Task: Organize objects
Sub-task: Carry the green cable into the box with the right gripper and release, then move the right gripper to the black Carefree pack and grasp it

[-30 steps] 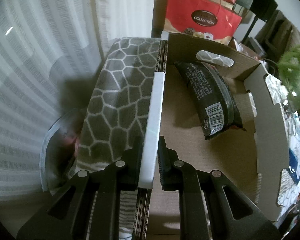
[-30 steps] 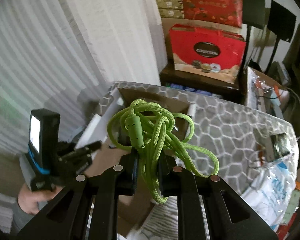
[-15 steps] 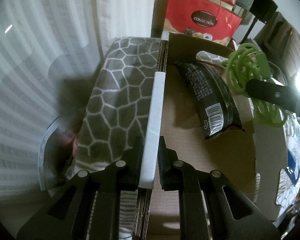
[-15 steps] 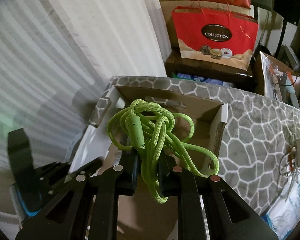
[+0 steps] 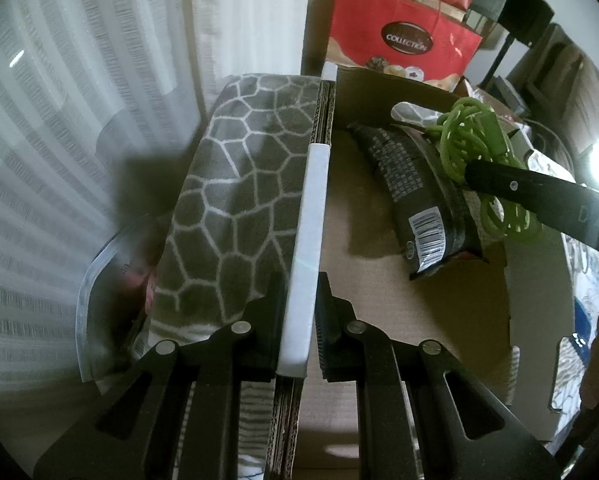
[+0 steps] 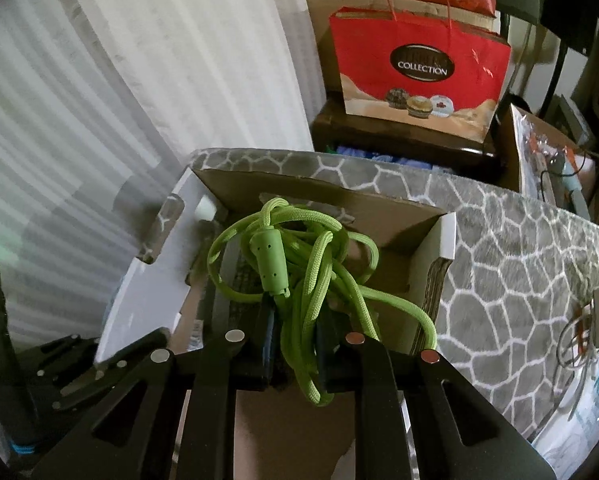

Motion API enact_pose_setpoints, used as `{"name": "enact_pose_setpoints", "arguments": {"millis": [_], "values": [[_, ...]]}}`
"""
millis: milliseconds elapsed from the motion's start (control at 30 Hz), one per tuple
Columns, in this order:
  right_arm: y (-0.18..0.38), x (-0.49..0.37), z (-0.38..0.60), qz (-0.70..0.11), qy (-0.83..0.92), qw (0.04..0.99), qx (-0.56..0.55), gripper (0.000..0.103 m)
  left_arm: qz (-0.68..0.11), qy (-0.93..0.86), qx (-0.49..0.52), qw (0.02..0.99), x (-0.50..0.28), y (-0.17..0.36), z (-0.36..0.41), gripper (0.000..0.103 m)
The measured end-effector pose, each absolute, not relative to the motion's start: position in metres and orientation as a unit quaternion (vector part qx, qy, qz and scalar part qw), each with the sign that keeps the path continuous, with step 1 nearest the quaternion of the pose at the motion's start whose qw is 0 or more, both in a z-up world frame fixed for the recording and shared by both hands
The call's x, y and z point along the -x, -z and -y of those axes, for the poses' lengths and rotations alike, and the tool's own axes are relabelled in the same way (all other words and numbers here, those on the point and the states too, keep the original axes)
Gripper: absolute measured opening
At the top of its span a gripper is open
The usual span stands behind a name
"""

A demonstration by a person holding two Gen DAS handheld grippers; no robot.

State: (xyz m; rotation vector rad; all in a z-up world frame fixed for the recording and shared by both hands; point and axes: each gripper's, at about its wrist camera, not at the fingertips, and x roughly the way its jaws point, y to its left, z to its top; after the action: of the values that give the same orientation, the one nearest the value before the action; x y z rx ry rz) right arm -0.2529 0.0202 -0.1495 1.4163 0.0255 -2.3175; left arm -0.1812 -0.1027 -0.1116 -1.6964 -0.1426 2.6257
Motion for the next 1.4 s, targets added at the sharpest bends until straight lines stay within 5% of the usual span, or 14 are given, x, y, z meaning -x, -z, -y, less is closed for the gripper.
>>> {"name": "enact_pose_setpoints", "arguments": {"millis": [567,767,1400], "values": [[0.123,0.224,-0.022,-0.043,0.854,0.208,-0.475,0.052,0.044,-0.839,0.543,0.005,0.182,0.112,0.103,0.014],[0.108,0.208,-0.034,-0.049,0.865,0.203,-0.456,0.073,0.043,-0.839,0.543,0.004,0.182,0.113,0.104,0.014],[0.092,0.175,-0.117,-0.03,0.88,0.166,-0.444,0.083,0.04,-0.839,0.543,0.003,0.181,0.113,0.104,0.014]]}}
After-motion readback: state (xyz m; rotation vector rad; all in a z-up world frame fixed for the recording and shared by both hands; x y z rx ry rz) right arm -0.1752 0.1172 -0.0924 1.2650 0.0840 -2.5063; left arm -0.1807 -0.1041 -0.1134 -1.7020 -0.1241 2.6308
